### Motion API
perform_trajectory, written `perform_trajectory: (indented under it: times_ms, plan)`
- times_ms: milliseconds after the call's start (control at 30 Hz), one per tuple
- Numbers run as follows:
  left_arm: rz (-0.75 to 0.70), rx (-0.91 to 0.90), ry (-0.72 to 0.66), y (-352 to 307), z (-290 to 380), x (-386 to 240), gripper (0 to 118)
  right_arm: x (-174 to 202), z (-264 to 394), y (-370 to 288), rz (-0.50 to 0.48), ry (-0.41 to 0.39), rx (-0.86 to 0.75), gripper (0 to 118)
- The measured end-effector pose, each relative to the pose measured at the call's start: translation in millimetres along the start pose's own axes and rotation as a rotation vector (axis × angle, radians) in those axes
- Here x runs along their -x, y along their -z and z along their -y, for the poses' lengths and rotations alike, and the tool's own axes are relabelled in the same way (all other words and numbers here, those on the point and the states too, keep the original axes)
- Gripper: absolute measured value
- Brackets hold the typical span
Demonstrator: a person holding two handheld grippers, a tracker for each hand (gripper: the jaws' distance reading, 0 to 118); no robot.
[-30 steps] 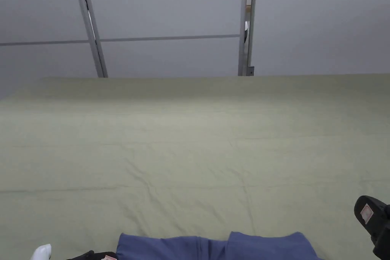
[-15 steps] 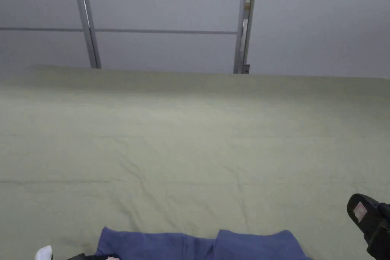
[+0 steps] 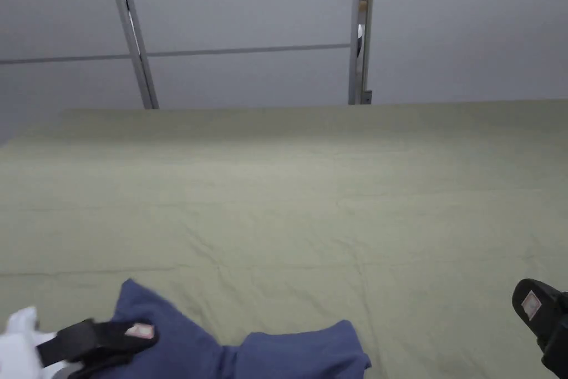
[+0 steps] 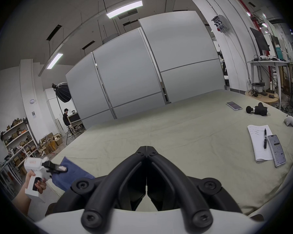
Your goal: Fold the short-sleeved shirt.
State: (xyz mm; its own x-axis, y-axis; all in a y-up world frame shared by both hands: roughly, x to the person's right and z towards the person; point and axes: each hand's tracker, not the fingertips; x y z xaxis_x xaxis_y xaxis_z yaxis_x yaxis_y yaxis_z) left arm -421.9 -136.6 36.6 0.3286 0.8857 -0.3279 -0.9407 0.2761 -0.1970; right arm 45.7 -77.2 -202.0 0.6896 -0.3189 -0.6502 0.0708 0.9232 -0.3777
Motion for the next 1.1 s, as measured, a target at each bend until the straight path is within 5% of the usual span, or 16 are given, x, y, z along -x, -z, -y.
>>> perform_trajectory:
  times_ms: [133,300,333,367,400,433,567,700,733,900,1000,1100]
  plan:
    - [-0.08,0.113,0.239,75.6,27.8,-48.0,9,-2.5,-2.1,-10.5,0.008,0.012,-0.019,2]
    - [-0.075,0.343,0.241,172.7,101.9,-62.3,16,-19.2,-2.3,-26.3,0.037,0.036,-0.035,2]
    - [-0.084,0.365,0.235,183.0,111.4,-60.8,30,-24.5,-1.6,-28.6,0.048,0.031,-0.035,2]
    - [-0.064,0.358,0.218,196.2,103.2,-45.7,57,-27.5,-1.5,-31.0,0.056,0.025,-0.035,2]
    - [-0.006,0.344,0.179,195.9,107.6,-43.5,97,-30.8,-1.1,-33.8,0.062,0.022,-0.037,2]
    - [0.078,0.323,0.126,191.0,108.9,-42.4,107,-34.2,-0.8,-36.0,0.068,0.022,-0.037,2]
    - [0.283,0.11,0.135,142.5,102.2,-76.0,103,-45.3,1.7,-38.0,0.09,0.033,-0.034,2]
    - [-0.007,-0.07,0.635,109.8,120.6,-109.3,31,-47.0,8.1,-30.6,0.09,0.069,-0.031,2]
    - [-0.1,-0.044,0.733,118.5,124.6,-105.2,25,-50.2,12.7,-27.4,0.086,0.072,-0.029,2]
    - [-0.246,0.174,0.926,184.5,182.9,-67.5,20,-40.0,23.2,-17.9,0.05,0.085,-0.002,2]
    - [-0.323,0.267,0.828,218.7,200.2,-39.9,20,-34.2,27.1,-16.8,0.045,0.042,0.023,2]
    - [-0.253,0.236,0.714,209.2,194.0,-39.7,19,-32.2,30.4,-13.1,0.036,0.012,0.048,2]
